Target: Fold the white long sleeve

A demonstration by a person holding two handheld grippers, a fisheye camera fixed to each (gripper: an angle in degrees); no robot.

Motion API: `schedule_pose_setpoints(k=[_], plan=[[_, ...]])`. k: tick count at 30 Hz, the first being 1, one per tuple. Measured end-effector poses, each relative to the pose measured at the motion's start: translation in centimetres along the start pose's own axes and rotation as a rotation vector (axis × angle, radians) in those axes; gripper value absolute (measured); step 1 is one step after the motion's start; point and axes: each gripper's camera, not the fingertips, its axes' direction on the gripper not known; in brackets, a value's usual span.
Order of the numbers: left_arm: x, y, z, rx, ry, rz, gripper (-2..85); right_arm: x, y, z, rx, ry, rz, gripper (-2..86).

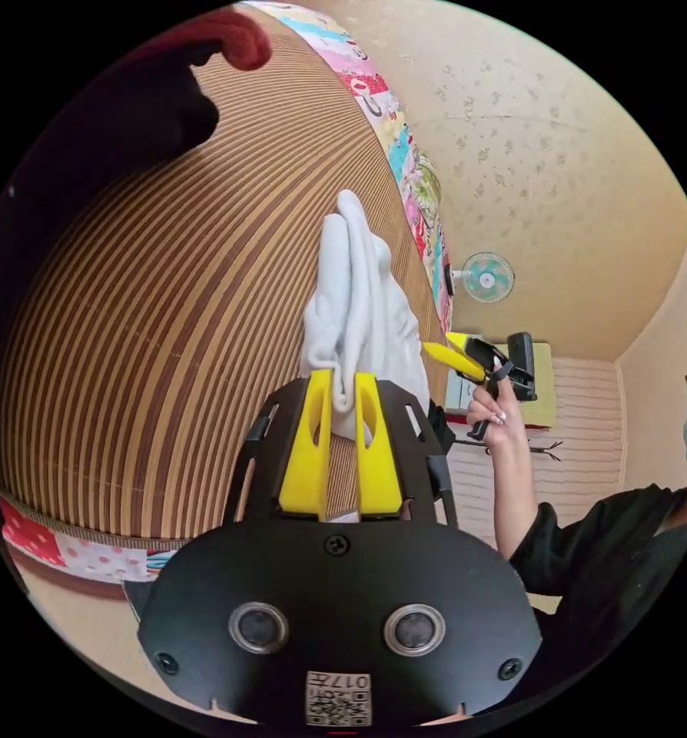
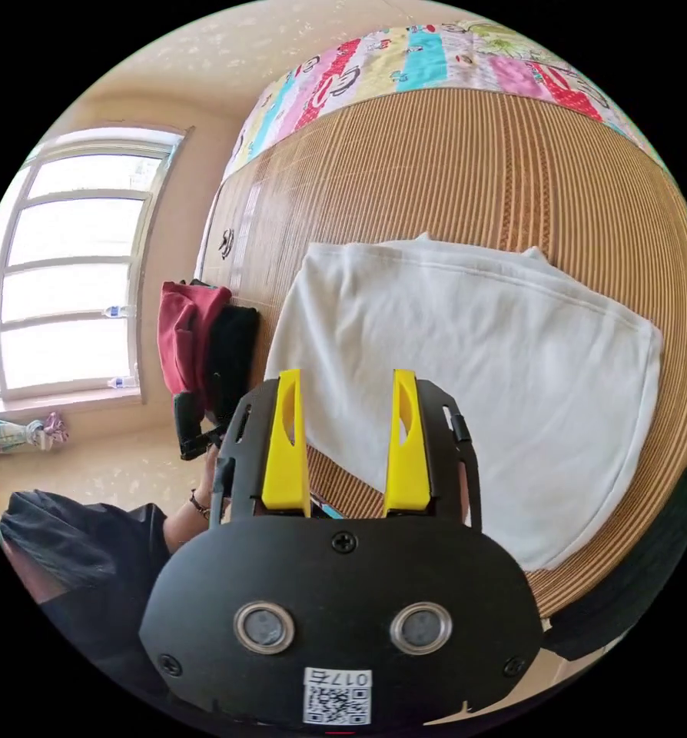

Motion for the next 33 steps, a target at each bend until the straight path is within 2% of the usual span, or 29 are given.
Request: schedule_pose_setpoints(k=[3,9,13,16,18,21,26,29,33], plan=[[4.5,0.0,0.1,0.024,-0.062,0.145,5.1,-5.4,-3.3,2.7,-0.105,0.055,-0.043,17.1],[10.1,0.5,1.6,0.013,-0.162,0.378,5.1,-12.5,-7.6,10.2,-0.384,0.490,-0.130,20.3],[10.7,1.0,1.4,0.024,-0.181,0.412,5.1,-14.0,-7.3,16.4,-0.599,0.819,-0.240,18.8],[10.0,1.3,1.0,0.027,-0.180,0.387,5.4,-14.2,-6.1,17.1,-0.595,0.894,-0.298,14.6],[9.5,1.4,-0.5,0.065,-0.024,0.424,6.3,-13.7,-5.2,15.5,-0.561,0.856,-0.305,12.7],[7.8,0.4,-1.6,0.059,0.217,0.411,8.9,-11.8,-2.7,9.5,-0.405,0.663,-0.300,10.7],[6.6,-2.5,0.2,-0.032,0.231,0.337,11.1,-1.2,6.8,-4.1,0.025,0.155,-0.342,9.2],[8.3,-4.1,2.5,-0.095,0.251,0.373,12.2,6.5,13.9,-9.7,0.220,-0.010,-0.370,8.8],[11.9,-5.4,7.1,-0.179,0.288,0.432,12.4,15.1,21.1,-12.7,0.344,-0.078,-0.338,8.5]])
